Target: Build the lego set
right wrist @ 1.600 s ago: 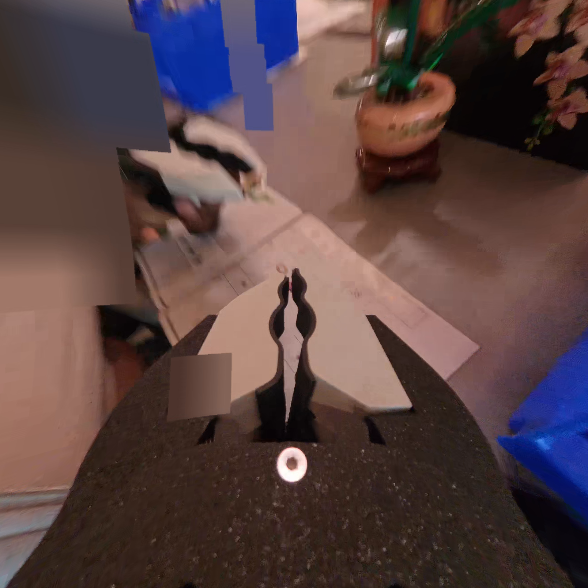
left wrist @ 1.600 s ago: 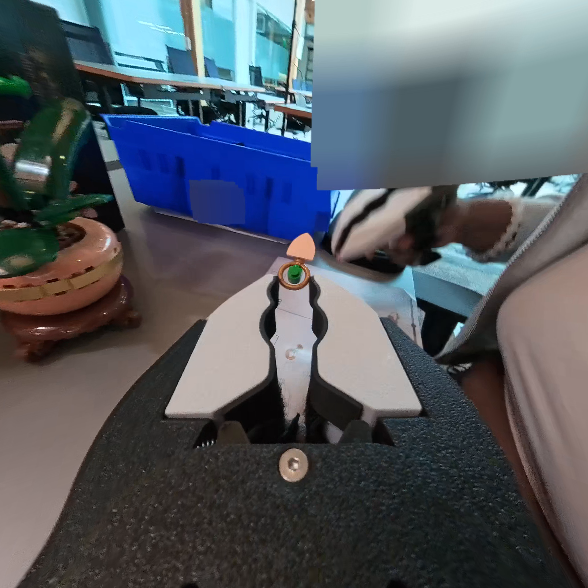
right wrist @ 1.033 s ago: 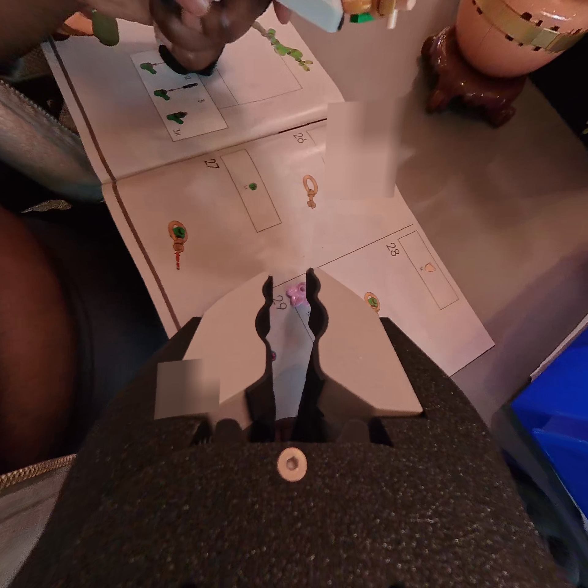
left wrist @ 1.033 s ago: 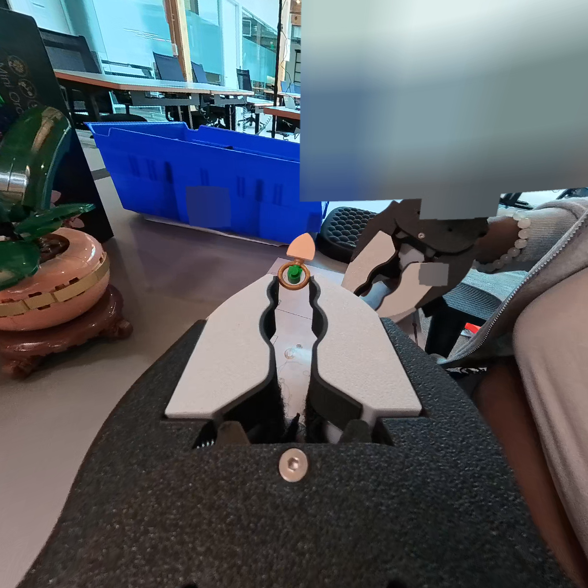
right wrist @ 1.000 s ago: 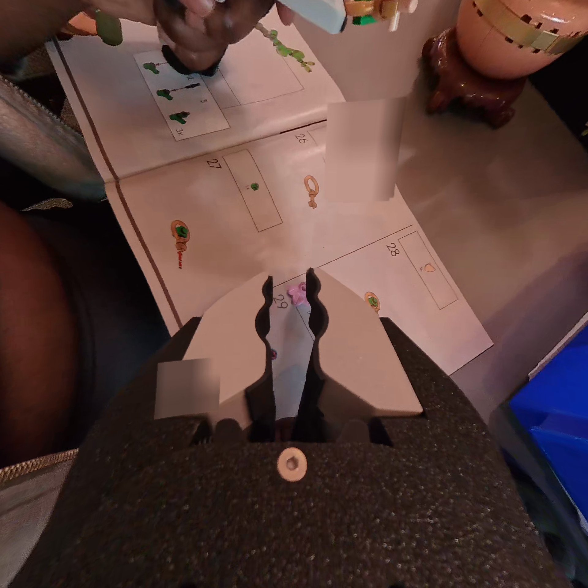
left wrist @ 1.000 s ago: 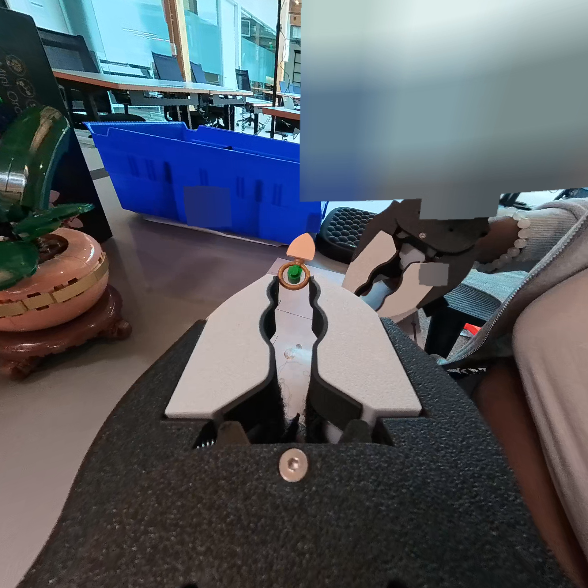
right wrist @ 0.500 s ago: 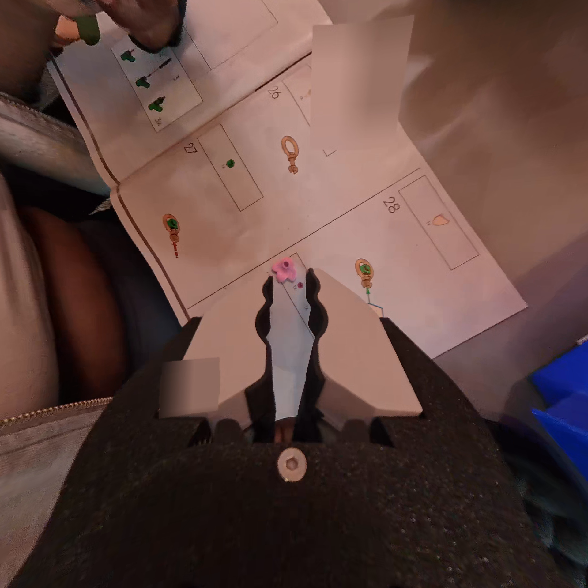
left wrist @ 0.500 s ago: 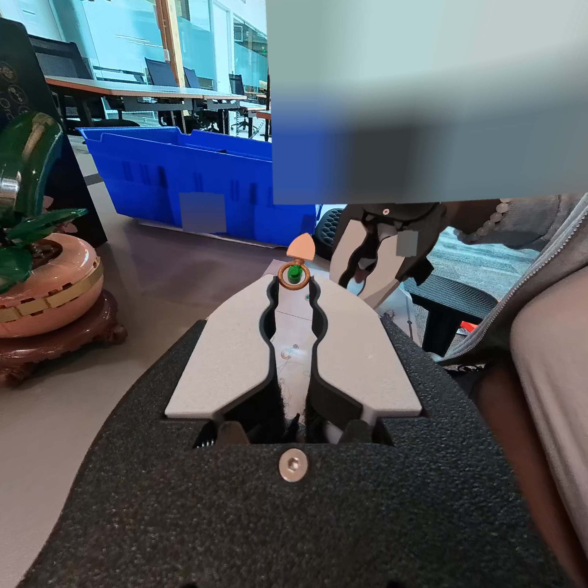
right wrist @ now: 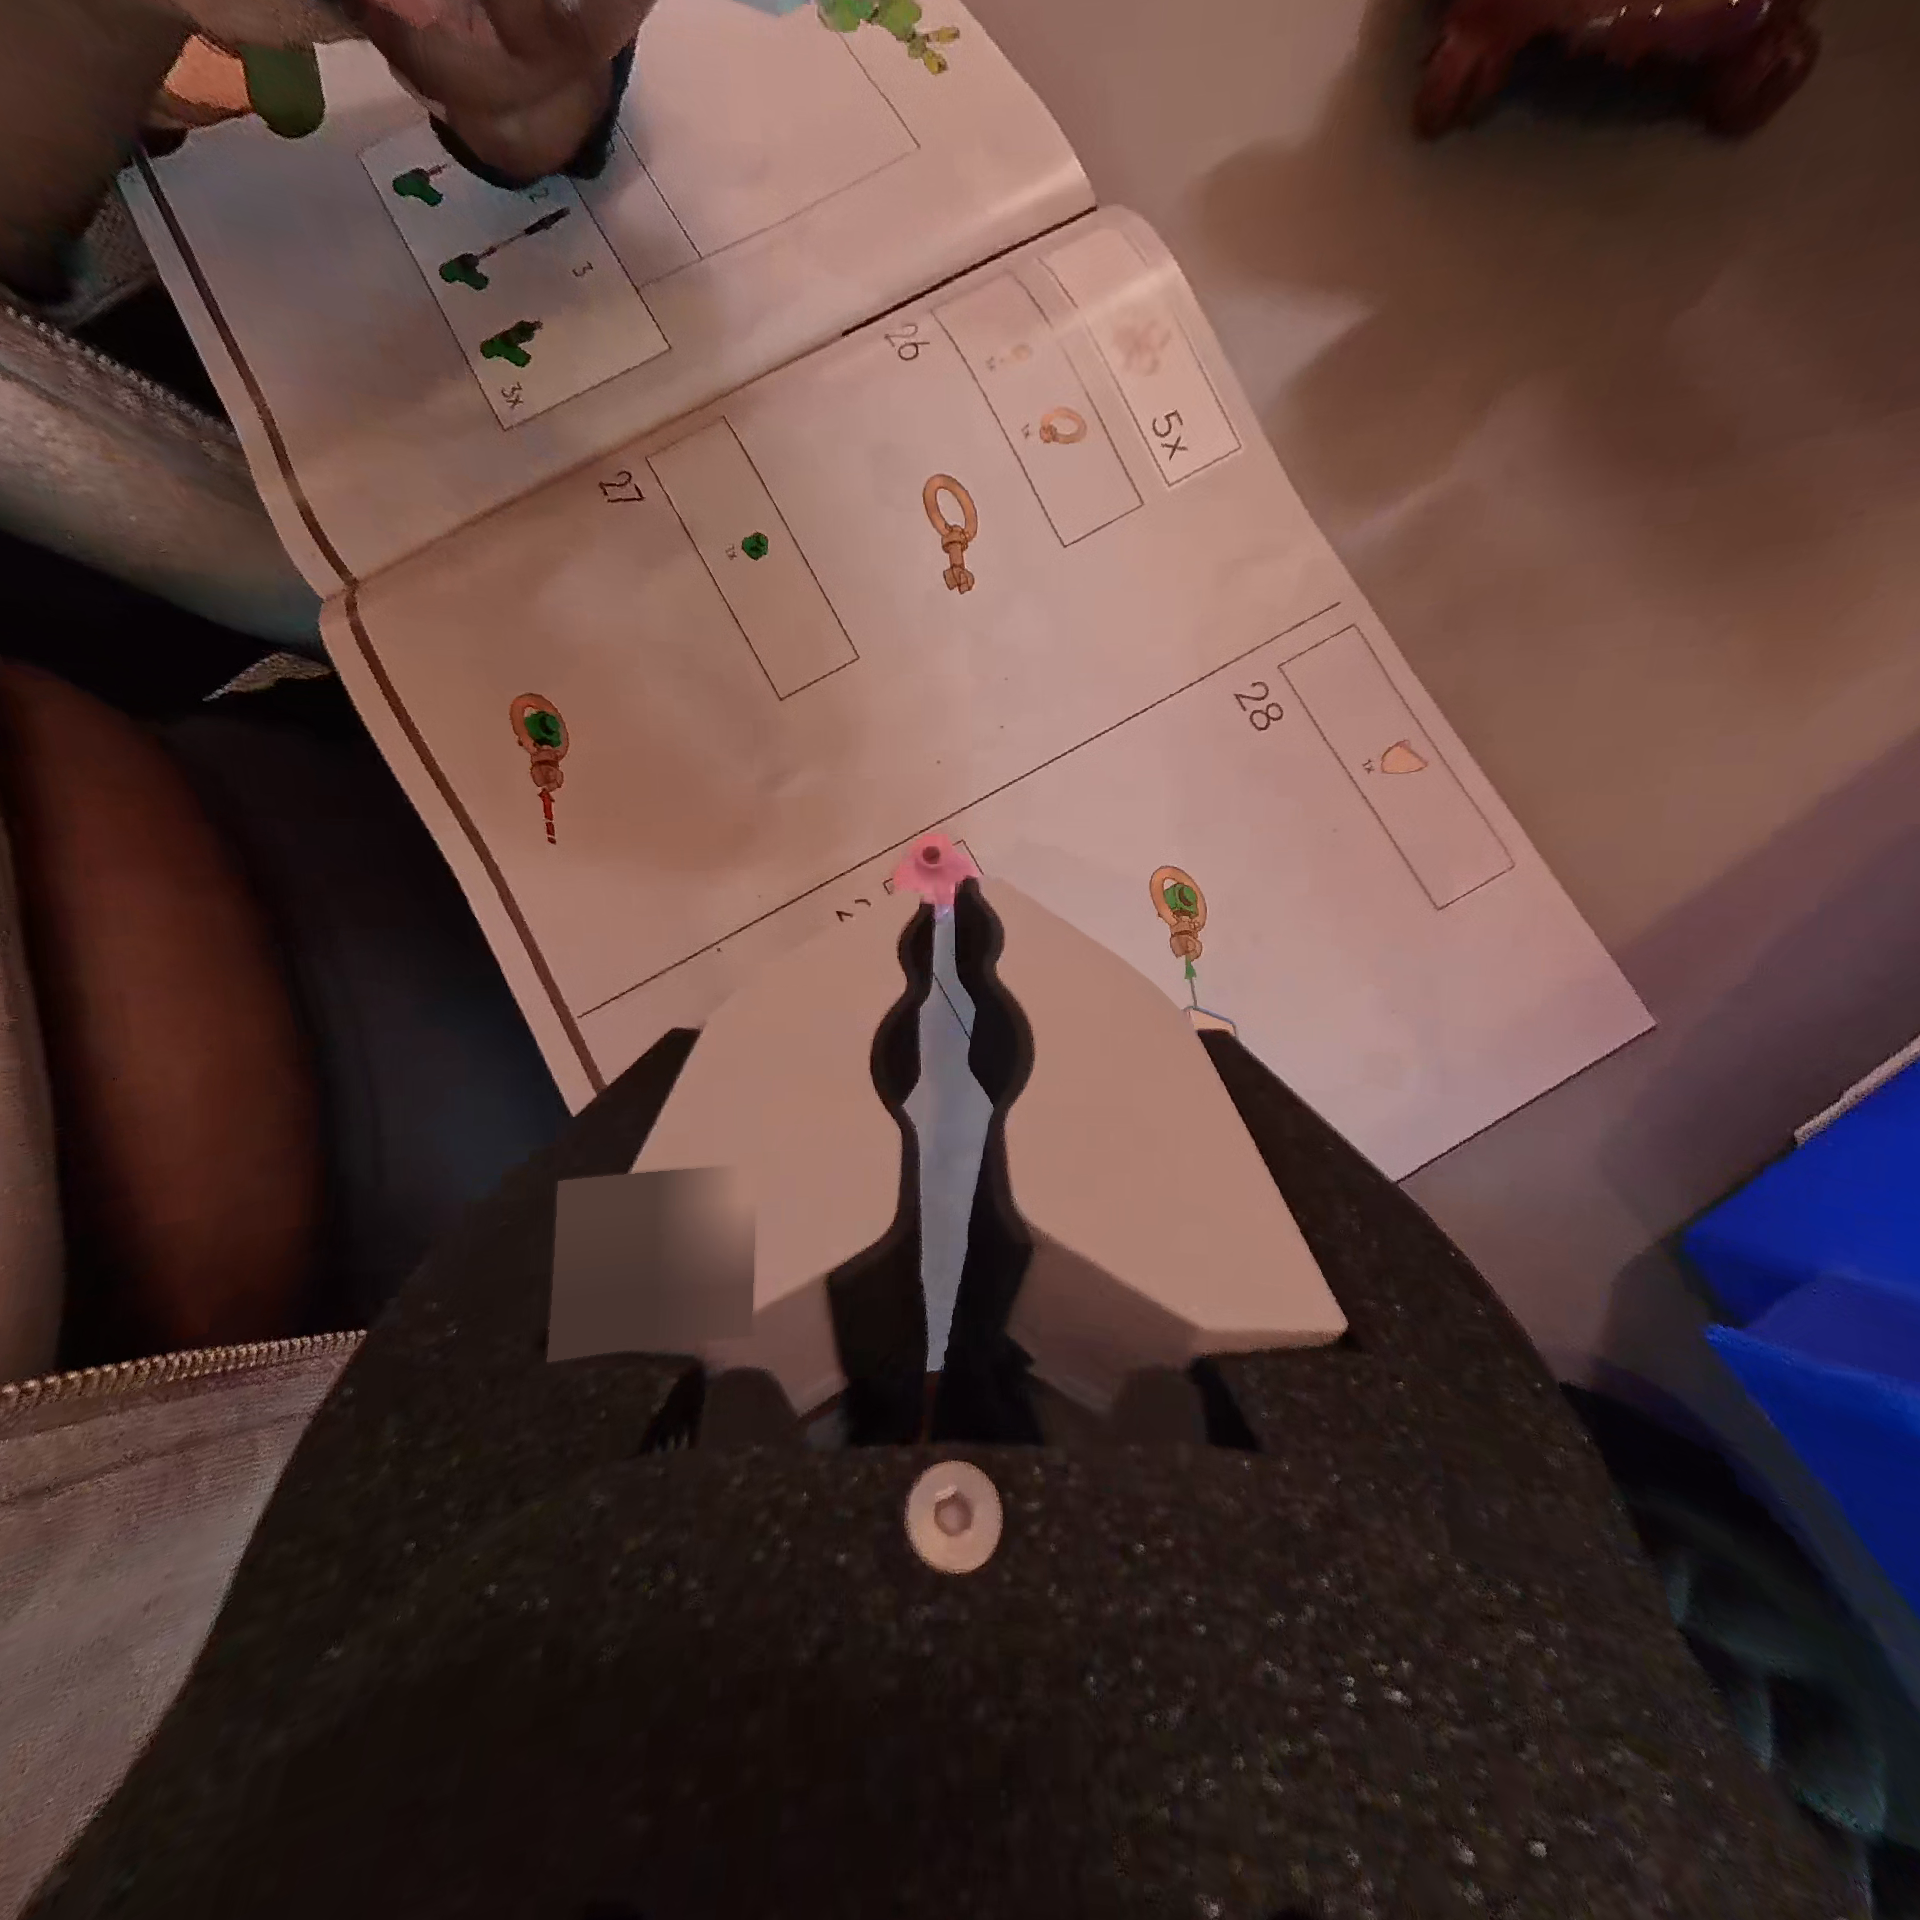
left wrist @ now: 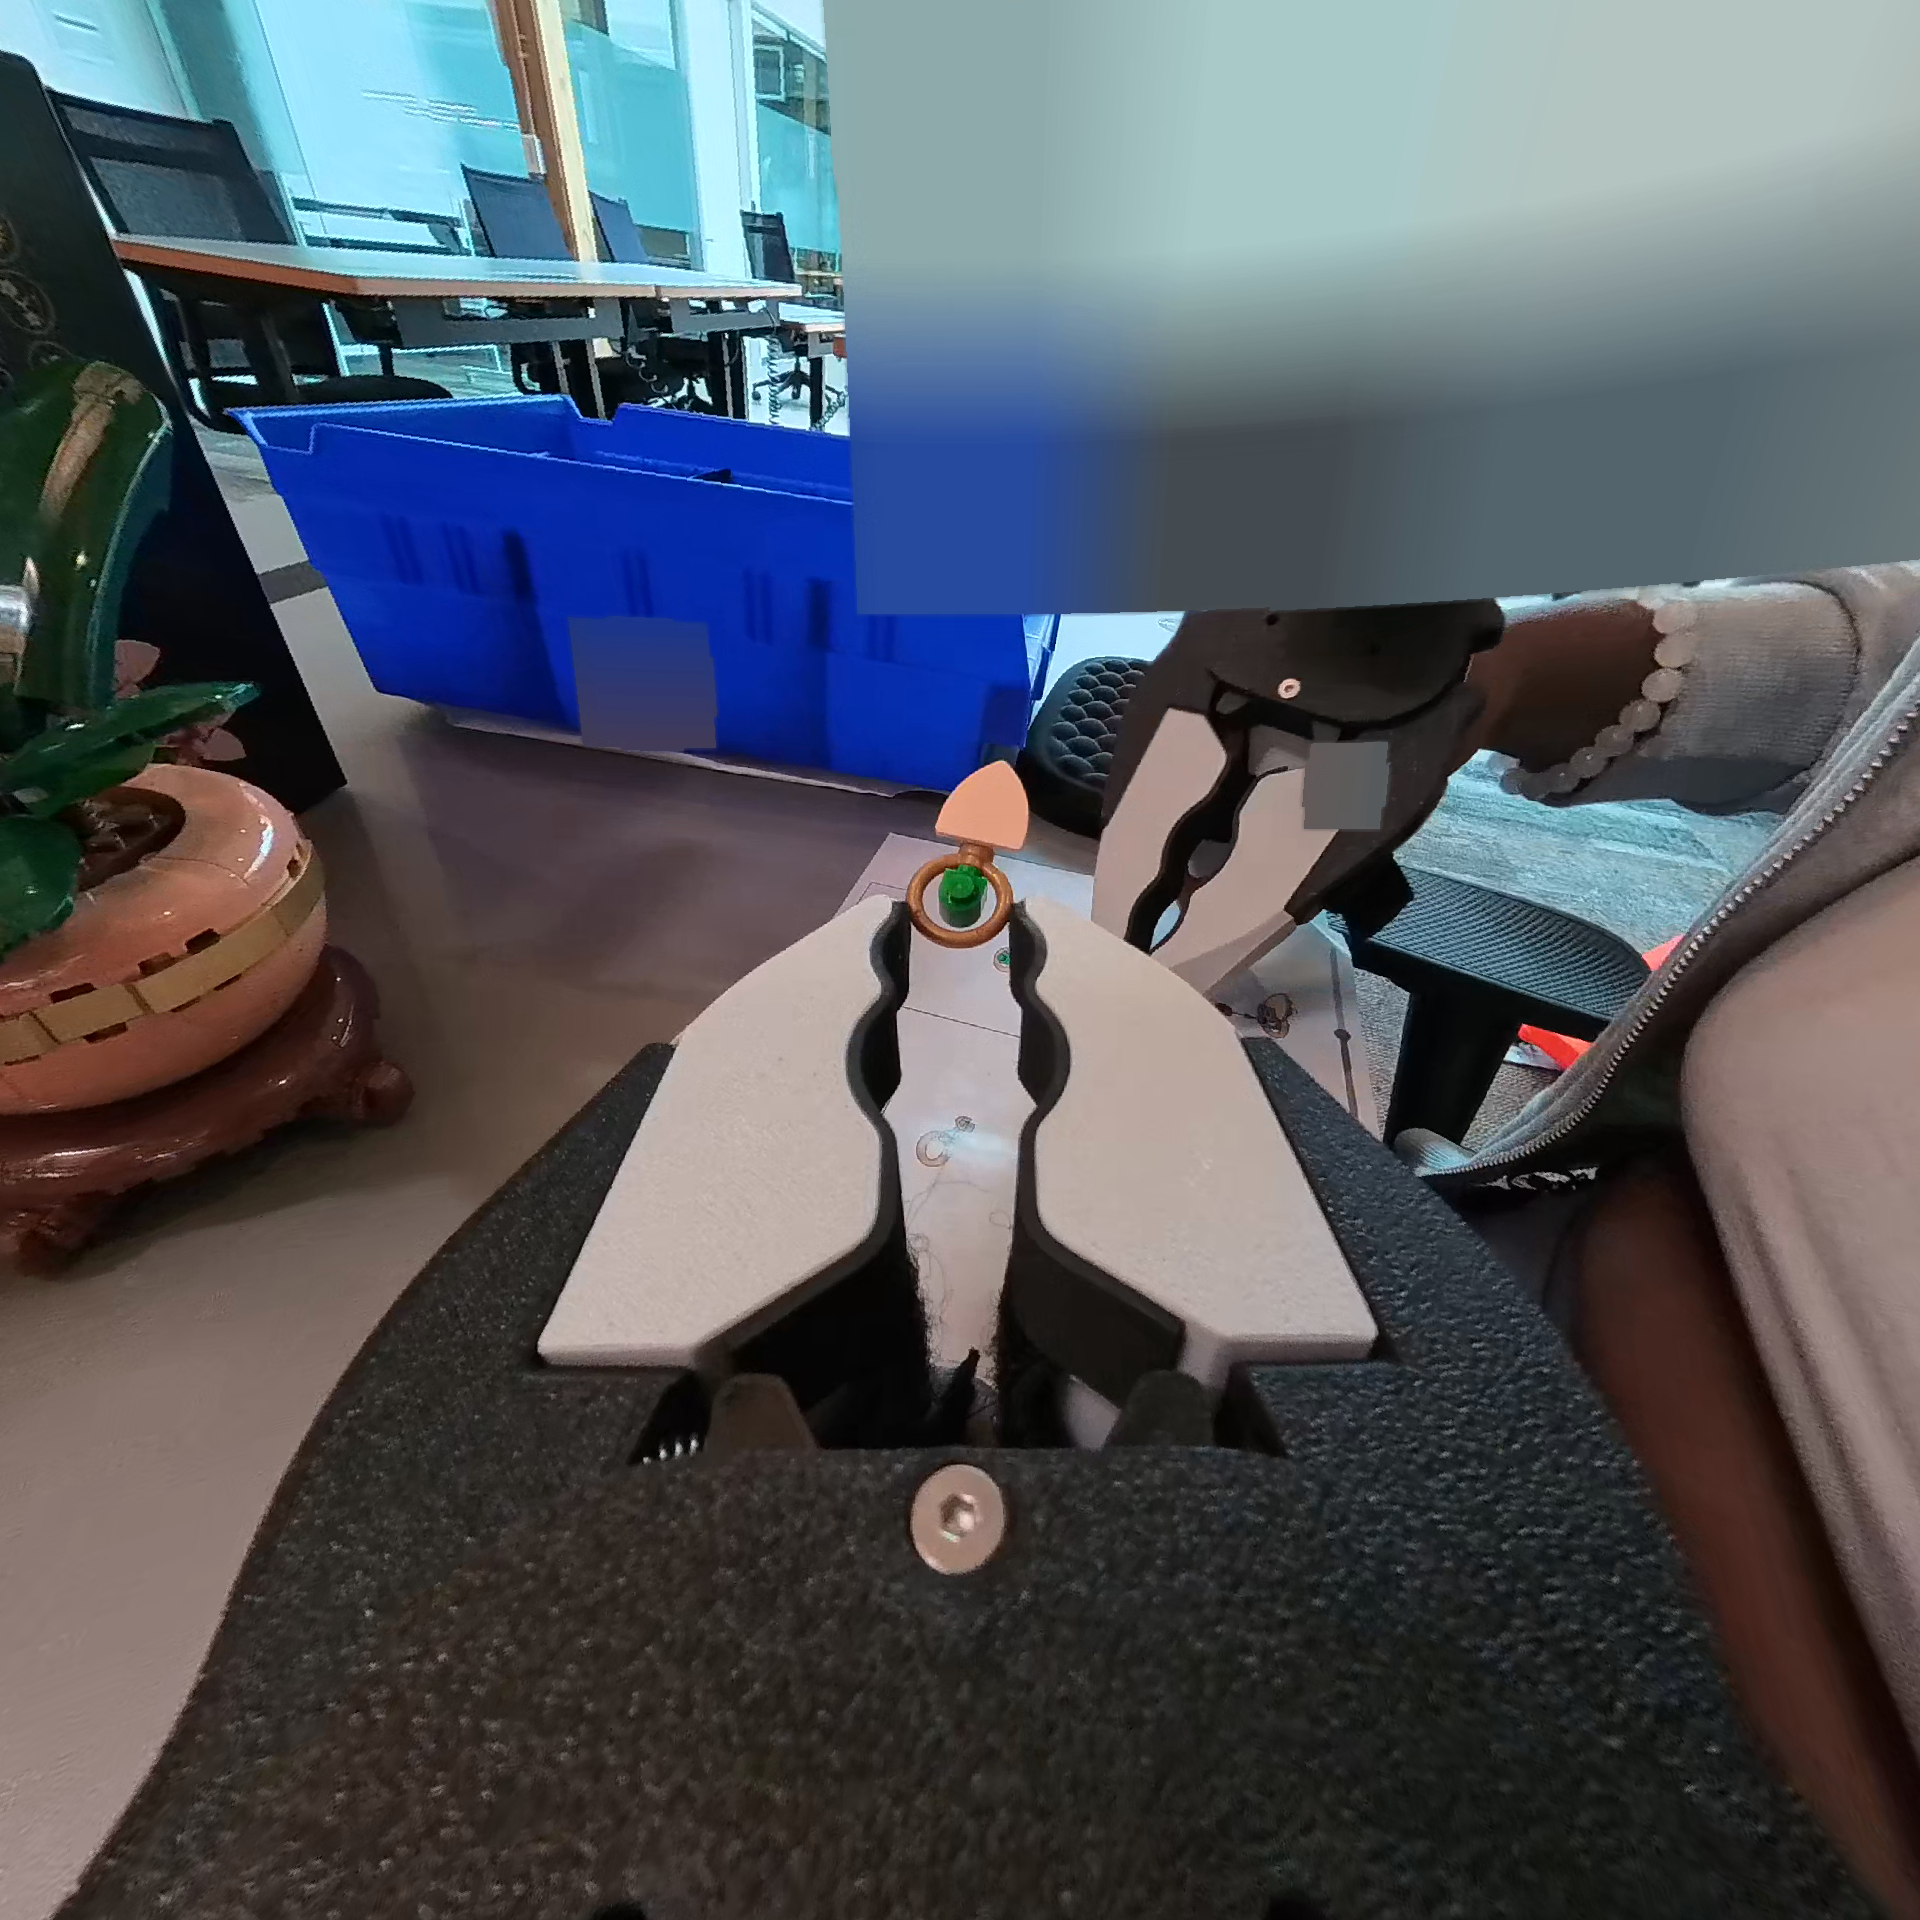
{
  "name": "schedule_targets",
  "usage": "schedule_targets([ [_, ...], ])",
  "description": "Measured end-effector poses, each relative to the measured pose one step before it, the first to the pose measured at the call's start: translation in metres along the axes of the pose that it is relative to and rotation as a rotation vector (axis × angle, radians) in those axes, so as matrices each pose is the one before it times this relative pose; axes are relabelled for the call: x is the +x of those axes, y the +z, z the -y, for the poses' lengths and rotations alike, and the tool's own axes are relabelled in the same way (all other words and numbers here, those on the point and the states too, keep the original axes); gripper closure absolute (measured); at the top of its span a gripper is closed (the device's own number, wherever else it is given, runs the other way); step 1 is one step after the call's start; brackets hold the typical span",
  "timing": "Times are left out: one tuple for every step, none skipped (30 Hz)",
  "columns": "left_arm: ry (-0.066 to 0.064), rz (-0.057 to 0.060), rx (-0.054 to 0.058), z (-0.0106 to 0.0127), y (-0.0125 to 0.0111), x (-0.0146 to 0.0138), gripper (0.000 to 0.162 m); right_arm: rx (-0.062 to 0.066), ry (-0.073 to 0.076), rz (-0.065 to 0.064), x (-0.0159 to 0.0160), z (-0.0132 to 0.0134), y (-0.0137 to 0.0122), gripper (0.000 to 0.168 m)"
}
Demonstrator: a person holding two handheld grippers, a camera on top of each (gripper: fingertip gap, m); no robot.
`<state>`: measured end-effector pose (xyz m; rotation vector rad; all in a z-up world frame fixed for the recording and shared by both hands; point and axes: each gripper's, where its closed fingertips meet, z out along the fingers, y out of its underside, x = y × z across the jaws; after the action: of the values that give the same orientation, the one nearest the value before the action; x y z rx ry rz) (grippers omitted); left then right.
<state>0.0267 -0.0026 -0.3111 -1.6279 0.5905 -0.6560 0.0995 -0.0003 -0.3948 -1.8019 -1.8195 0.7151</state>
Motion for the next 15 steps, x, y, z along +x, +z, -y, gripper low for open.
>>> schedule_targets([
  [-0.0025, -0.0005, 0.0009, 0.00004, -0.00006, -0.00019, 0.144, -0.0059, -0.0051, -0.0039, 0.00007, -0.00154, -0.00028, 0.164],
  [-0.0015, -0.0006, 0.0012, 0.00016, -0.00012, -0.00003, 0.144, -0.0015, -0.0068, 0.0025, -0.00075, -0.00078, -0.00033, 0.164],
  [-0.0007, -0.0005, 0.001, 0.00012, -0.00014, -0.00009, 0.144, 0.0069, -0.0051, -0.0035, 0.00017, 0.00076, -0.00068, 0.163],
  [-0.0002, -0.0002, 0.0007, 0.00008, -0.00009, 0.00004, 0.144, 0.0096, -0.0063, -0.0015, 0.0, 0.00172, -0.00104, 0.162],
  [0.0005, -0.0002, 0.0004, 0.00005, 0.0001, 0.00006, 0.144, 0.0051, -0.0099, 0.0069, -0.00111, 0.00187, -0.00123, 0.159],
  [0.0007, -0.0003, -0.0004, -0.00006, -0.00003, 0.00013, 0.144, -0.0015, -0.0059, 0.0025, 0.00012, 0.00167, -0.00098, 0.153],
  [0.0009, -0.0002, -0.0003, -0.00003, 0.00005, 0.00003, 0.144, -0.0079, -0.0022, 0.0126, -0.00048, 0.00087, -0.00007, 0.146],
  [0.0011, -0.0006, -0.0002, 0.00006, 0.00004, 0.00023, 0.144, -0.0108, 0.0035, 0.028, -0.00212, 0.00036, 0.00111, 0.139],
  [0.0008, -0.0008, -0.0003, -0.00005, -0.00002, 0.00019, 0.144, -0.0071, 0.0106, 0.0189, -0.00076, 0.00048, 0.00202, 0.136],
  [0.0003, -0.0007, -0.0001, -0.00002, -0.00001, 0.00007, 0.144, -0.0041, 0.0039, 0.0132, -0.00011, 0.00042, 0.00236, 0.136],
  [-0.0003, -0.0008, 0.0001, 0.00003, 0.00008, 0.00005, 0.144, -0.0034, -0.0019, 0.0034, 0.00116, 0.00002, 0.00213, 0.137],
  [-0.0004, -0.0003, 0.0005, 0.00006, -0.00004, -0.00001, 0.144, -0.0055, -0.0038, -0.0027, 0.00217, -0.0007, 0.00171, 0.14],
  [0.0002, 0.0001, 0.0008, 0.00009, -0.00008, -0.00002, 0.144, -0.0066, -0.0001, -0.0019, 0.00206, -0.00122, 0.00143, 0.143],
  [0.0006, 0.0, 0.0009, 0.00008, -0.00015, 0.00003, 0.144, 0.0056, 0.005, 0.0003, 0.00168, 0.00031, 0.00014, 0.147],
  [0.0008, 0.0, 0.0004, 0.00003, 0.00003, 0.00008, 0.144, -0.0003, 0.0097, 0.0049, 0.0009, -0.00027, 0.00011, 0.149],
])
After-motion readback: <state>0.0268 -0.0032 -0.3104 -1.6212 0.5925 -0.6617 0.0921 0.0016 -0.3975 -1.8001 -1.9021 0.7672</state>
